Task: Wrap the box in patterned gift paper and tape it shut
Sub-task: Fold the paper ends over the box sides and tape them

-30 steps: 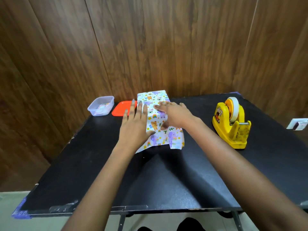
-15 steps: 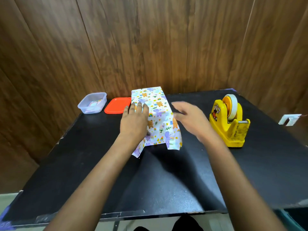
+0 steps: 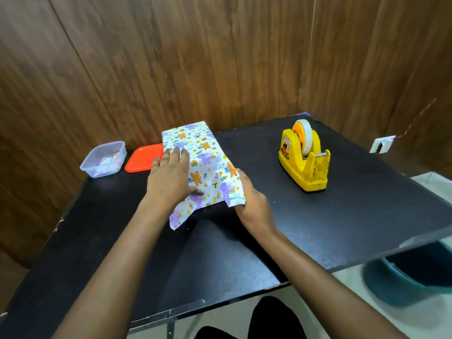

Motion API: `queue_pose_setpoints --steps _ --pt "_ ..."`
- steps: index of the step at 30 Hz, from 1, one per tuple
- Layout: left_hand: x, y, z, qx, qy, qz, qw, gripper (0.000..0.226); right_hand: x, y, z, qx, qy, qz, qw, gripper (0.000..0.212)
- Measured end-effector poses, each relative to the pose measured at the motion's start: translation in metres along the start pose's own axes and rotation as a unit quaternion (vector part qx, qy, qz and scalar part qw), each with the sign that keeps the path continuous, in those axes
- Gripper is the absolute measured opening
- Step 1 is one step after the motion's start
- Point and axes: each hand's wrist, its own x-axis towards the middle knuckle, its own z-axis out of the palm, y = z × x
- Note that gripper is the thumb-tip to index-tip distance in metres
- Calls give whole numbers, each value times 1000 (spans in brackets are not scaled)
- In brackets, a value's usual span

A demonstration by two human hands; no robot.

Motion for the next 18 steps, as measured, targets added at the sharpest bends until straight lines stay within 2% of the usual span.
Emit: queue_pose_setpoints --steps 7,11,14,18 --pt "0 0 2 17 6 3 1000 111 5 -1 6 -94 39 -18 995 59" --pt "0 1 3 17 10 3 1000 111 3 -8 13 -55 78 36 995 54" --pt "0 2 3 22 17 5 1000 110 5 -8 14 -27 85 65 994 31" --pt "-1 1 4 18 15 3 1000 109 -2 -11 15 -16 108 90 990 38"
